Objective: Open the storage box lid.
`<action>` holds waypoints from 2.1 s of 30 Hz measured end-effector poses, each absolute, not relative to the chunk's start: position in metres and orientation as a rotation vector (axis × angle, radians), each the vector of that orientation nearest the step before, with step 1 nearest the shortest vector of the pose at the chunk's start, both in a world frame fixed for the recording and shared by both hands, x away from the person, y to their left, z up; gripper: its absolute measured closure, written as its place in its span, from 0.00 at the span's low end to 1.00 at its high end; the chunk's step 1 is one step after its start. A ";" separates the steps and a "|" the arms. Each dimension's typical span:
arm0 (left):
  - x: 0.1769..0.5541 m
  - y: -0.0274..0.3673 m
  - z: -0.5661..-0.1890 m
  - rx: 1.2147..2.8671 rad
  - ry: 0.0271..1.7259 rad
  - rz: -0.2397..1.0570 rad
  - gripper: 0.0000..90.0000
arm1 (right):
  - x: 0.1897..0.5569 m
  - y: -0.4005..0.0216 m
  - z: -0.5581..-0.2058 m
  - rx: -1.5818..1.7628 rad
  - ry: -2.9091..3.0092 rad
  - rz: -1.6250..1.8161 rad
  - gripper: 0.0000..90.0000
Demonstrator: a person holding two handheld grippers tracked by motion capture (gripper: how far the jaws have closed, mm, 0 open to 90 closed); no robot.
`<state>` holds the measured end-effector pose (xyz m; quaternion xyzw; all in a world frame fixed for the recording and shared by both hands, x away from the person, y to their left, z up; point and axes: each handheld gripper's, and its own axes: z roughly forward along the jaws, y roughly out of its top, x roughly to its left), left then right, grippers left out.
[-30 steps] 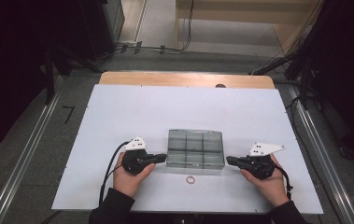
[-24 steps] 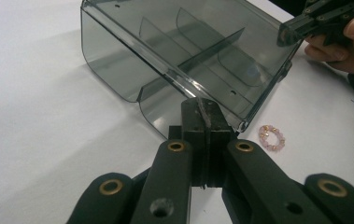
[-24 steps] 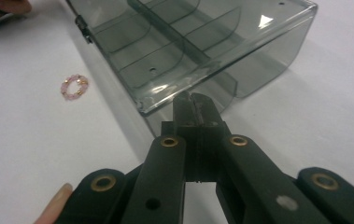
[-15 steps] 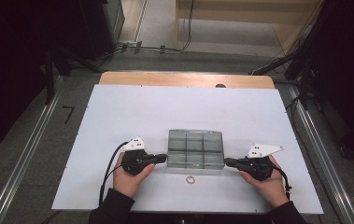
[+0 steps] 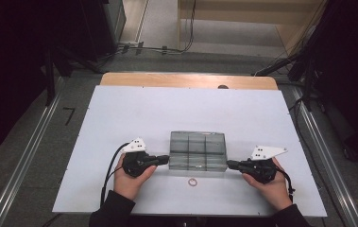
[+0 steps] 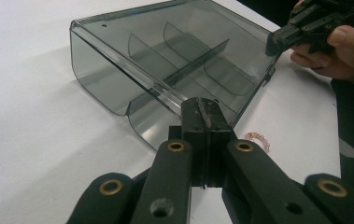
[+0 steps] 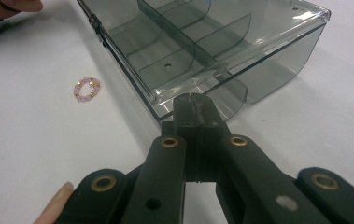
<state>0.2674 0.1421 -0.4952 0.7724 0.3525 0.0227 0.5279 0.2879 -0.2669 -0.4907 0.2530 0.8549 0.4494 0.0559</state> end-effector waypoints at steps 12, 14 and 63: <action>0.268 0.144 -0.494 1.851 0.844 0.080 1.00 | 0.285 -0.268 -0.483 0.757 2.561 1.408 0.98; 0.268 0.144 -0.493 1.845 0.840 0.080 1.00 | 0.285 -0.268 -0.481 0.753 2.553 1.413 0.98; 0.316 0.122 -0.469 1.740 0.880 0.268 0.00 | 0.307 -0.252 -0.427 0.823 2.390 1.508 0.98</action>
